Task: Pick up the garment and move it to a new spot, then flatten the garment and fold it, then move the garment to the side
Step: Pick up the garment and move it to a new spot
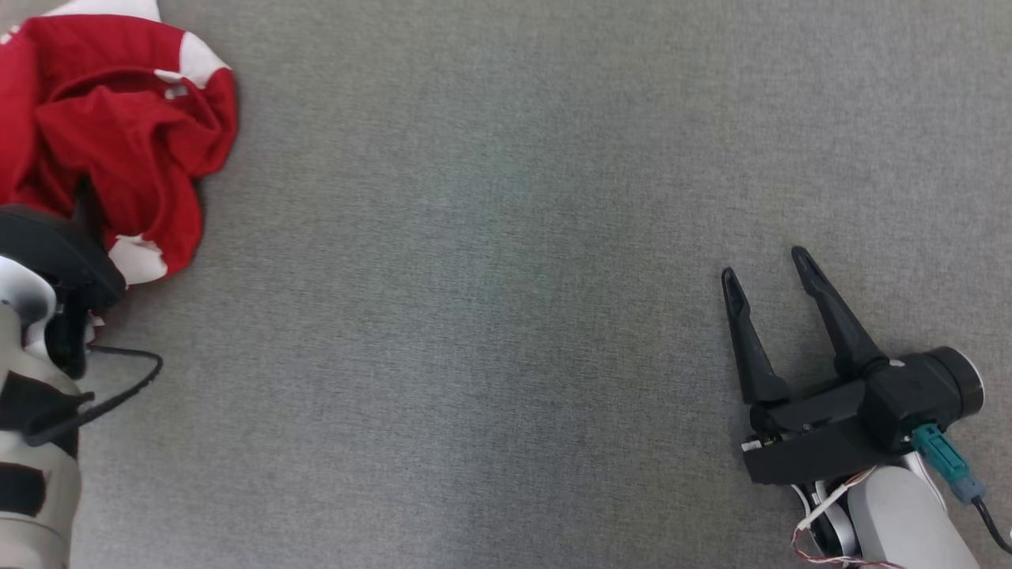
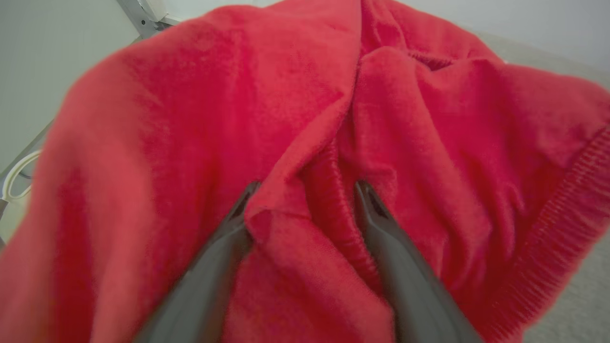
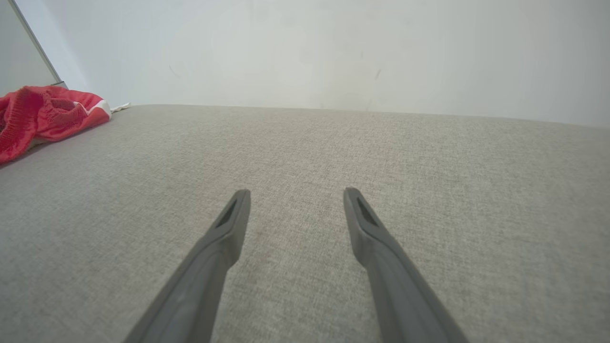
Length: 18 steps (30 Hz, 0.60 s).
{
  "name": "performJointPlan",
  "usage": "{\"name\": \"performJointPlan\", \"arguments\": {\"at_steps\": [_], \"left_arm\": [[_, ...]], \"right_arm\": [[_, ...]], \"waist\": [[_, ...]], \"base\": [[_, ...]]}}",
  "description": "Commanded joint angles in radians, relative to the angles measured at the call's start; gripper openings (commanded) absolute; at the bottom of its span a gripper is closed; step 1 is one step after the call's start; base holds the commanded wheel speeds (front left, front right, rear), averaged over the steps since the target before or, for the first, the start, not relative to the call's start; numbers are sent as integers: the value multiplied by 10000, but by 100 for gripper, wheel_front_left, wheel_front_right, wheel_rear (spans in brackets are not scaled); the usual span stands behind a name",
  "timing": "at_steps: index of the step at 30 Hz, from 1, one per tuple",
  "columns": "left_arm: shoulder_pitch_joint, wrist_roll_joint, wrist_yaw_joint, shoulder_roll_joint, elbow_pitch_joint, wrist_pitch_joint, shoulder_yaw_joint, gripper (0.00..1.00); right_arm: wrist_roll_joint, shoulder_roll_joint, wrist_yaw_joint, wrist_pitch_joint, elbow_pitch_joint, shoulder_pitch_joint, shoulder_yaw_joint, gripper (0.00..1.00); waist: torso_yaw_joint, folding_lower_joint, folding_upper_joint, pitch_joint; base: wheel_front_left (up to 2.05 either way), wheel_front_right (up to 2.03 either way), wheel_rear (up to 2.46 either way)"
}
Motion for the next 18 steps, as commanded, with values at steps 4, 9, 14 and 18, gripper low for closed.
{"name": "performJointPlan", "arguments": {"at_steps": [4, 9, 14, 18], "left_arm": [[-348, 32, -118, 208, 776, 826, -211, 100], [-490, 132, -244, 244, 1022, 836, -449, 0], [-489, 275, -393, 521, 699, -153, -636, 0], [-322, 334, -544, 672, 319, -1089, -765, 0]], "right_arm": [[26, -21, 12, 7, 226, -121, -74, 100], [39, 39, 10, 8, 315, -206, -97, 100], [93, 211, 12, 24, 365, -206, -9, 100], [143, 371, 12, 15, 355, -91, 43, 100]], "waist": [[-284, -1, -2, 460], [-383, -1, -2, 503], [-519, -1, -2, 274], [-630, -1, -2, -67]], "base": [[0, 0, 0], [0, 0, 0], [0, 0, 0], [0, 0, 0]]}}
